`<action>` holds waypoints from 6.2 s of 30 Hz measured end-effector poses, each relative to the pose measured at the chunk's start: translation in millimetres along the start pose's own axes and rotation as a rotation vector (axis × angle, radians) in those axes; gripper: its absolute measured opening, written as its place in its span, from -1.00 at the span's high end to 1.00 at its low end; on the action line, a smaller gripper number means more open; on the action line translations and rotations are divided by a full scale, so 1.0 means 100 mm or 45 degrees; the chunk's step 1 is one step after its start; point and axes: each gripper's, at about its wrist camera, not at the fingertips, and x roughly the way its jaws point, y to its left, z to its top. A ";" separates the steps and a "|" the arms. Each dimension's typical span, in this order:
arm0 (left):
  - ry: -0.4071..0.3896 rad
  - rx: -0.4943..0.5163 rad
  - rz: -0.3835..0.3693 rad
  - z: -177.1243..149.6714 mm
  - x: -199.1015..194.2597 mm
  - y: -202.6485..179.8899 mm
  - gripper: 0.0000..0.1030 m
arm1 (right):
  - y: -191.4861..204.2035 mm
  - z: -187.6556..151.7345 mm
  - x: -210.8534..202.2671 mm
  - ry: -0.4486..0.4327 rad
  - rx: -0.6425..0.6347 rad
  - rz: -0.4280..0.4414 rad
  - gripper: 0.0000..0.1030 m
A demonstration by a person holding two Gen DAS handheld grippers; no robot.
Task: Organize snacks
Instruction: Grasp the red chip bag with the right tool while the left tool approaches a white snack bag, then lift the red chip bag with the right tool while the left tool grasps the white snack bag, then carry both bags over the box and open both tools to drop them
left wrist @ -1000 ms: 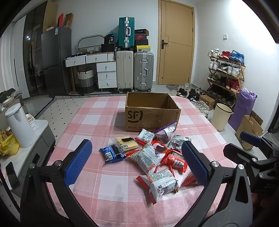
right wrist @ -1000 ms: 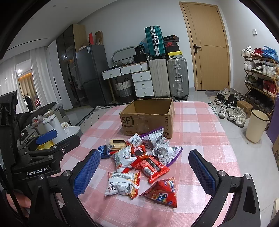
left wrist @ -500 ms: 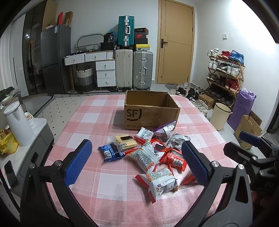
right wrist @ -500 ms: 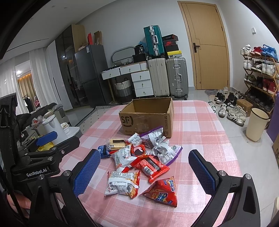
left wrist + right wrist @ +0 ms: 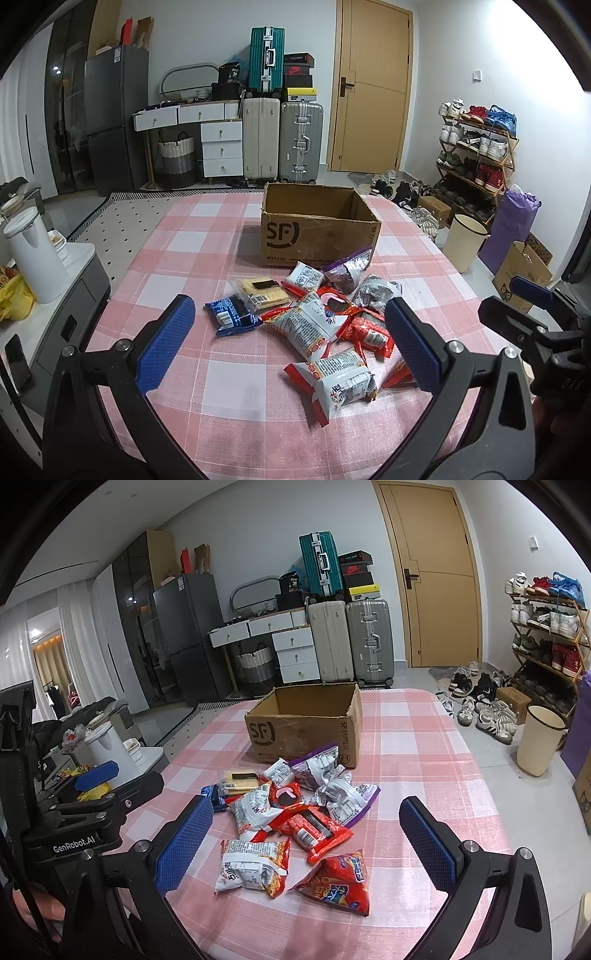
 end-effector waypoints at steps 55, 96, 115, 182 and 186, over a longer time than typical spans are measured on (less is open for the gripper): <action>0.179 -0.063 -0.027 -0.30 0.74 0.27 -0.99 | -0.63 -0.84 1.26 0.387 0.162 0.166 -0.63; 0.490 -0.100 -0.305 -0.67 1.25 0.03 -0.98 | -0.69 -0.83 0.95 0.278 0.186 0.228 0.05; 0.605 -0.163 -0.404 -0.77 1.75 -0.20 -0.93 | -0.88 -0.93 1.00 0.282 0.253 0.238 0.05; 0.173 -0.054 -0.437 1.02 1.05 0.58 0.02 | -0.19 0.71 1.12 0.054 0.028 0.461 0.04; 0.178 -0.063 -0.416 1.33 1.29 0.61 0.02 | -0.16 0.96 1.27 0.043 0.015 0.458 0.04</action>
